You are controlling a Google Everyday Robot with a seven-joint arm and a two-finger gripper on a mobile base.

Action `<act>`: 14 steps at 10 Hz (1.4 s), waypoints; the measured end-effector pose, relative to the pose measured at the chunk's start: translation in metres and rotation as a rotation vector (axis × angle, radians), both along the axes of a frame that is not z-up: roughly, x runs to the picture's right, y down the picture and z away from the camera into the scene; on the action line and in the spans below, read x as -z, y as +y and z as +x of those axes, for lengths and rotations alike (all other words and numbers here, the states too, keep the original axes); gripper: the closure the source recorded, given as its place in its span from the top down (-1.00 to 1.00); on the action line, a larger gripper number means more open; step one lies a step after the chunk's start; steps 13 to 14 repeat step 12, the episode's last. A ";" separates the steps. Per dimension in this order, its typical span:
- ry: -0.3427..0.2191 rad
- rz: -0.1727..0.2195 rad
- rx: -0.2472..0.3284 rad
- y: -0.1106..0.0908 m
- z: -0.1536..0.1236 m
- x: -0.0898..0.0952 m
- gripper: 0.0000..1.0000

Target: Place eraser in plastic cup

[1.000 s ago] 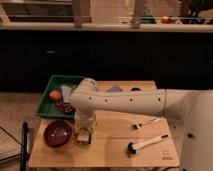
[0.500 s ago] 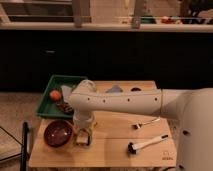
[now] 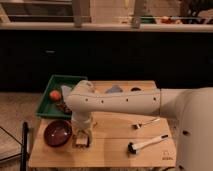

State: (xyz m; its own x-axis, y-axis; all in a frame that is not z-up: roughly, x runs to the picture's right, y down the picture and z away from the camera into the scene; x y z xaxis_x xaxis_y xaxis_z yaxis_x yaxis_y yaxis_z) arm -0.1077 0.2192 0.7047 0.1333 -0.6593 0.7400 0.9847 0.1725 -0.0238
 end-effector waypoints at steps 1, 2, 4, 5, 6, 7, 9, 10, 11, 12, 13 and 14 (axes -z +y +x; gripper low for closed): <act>0.003 -0.004 0.001 0.003 0.000 0.002 0.59; 0.004 -0.011 0.000 0.006 0.002 0.003 0.60; 0.007 -0.019 -0.010 0.009 0.006 0.004 0.60; 0.003 -0.021 -0.015 0.010 0.005 0.004 0.60; -0.005 -0.022 -0.022 0.011 0.004 0.003 0.60; -0.006 -0.020 -0.028 0.009 0.005 0.002 0.60; -0.009 -0.011 -0.033 0.005 0.003 0.002 0.60; -0.003 -0.005 -0.046 -0.001 0.005 0.000 0.60; 0.008 0.003 -0.064 -0.010 0.008 -0.004 0.60; 0.018 0.013 -0.080 -0.020 0.011 -0.009 0.60; 0.018 0.013 -0.080 -0.020 0.011 -0.009 0.60; 0.018 0.013 -0.080 -0.020 0.011 -0.009 0.60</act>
